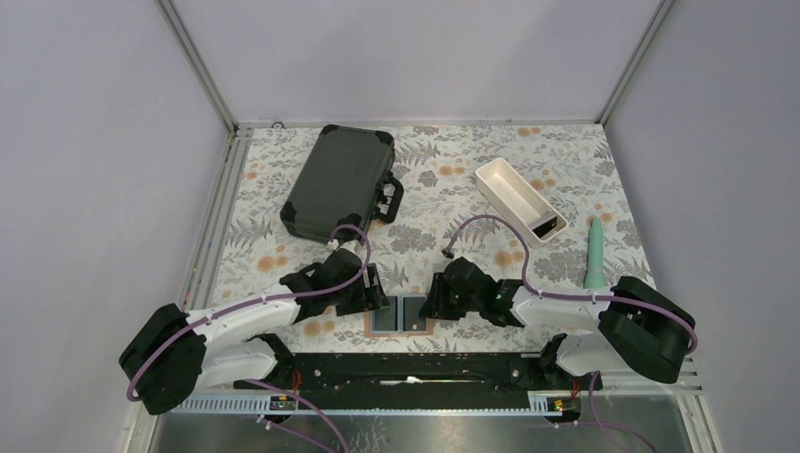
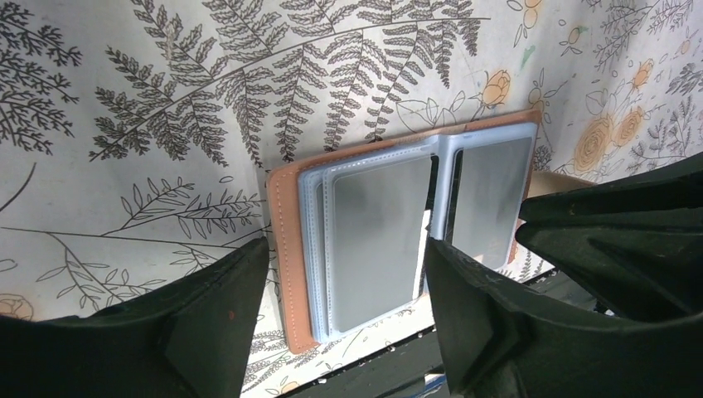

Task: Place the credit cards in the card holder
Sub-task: Turn over the card slot in the card holder.

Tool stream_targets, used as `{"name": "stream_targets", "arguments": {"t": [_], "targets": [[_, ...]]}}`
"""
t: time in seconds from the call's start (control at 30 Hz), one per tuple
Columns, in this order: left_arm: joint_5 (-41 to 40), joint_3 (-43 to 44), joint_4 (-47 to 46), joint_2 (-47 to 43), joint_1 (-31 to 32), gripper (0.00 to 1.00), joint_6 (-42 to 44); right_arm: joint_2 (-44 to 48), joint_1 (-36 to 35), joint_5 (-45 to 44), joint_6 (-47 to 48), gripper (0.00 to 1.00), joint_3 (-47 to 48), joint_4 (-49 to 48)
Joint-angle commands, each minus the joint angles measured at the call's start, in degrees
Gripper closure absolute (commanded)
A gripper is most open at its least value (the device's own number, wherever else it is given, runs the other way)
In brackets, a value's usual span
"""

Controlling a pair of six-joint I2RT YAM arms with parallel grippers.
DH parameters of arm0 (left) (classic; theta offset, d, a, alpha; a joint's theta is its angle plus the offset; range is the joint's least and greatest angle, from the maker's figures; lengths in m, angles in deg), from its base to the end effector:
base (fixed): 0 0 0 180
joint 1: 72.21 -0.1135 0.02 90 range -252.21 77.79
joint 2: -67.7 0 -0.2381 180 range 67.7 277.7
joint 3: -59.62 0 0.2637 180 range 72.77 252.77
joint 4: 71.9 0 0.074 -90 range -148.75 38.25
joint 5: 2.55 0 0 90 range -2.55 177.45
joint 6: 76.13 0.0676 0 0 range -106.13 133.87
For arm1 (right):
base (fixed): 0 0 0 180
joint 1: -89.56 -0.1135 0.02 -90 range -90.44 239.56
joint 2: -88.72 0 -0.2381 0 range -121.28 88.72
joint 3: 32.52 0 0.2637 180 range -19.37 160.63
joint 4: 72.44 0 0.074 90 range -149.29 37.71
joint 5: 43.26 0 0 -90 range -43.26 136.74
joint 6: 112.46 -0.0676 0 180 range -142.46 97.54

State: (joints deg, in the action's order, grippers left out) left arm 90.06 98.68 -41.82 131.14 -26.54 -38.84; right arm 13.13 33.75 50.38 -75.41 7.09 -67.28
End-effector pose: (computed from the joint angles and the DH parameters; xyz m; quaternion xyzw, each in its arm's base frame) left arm 0.1627 -0.1710 0.1025 -0.0515 0.9507 -0.2451 0.1830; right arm 0.1542 0.2346 0.0961 -0.0358 0.9094 0.3529 0.2172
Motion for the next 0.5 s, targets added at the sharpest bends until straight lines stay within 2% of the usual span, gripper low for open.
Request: {"name": "stream_targets", "arguments": {"t": [0.0,0.17,0.47], "targets": [[1.0,-1.5,-3.3,0.8,-0.2,0.31,-0.4,-1.1,-0.1,1.8,-0.4,0.67,1.8,-2.7],[1.6,-1.5,-4.2,1.8,-0.2,0.43,-0.3,-0.8,-0.1,1.6,-0.5,0.72,2.1,-2.6],[1.9,-1.4,-4.6,1.8,-0.2,0.57,-0.5,0.9,-0.1,1.0,-0.3,0.8,2.8,-1.5]]}}
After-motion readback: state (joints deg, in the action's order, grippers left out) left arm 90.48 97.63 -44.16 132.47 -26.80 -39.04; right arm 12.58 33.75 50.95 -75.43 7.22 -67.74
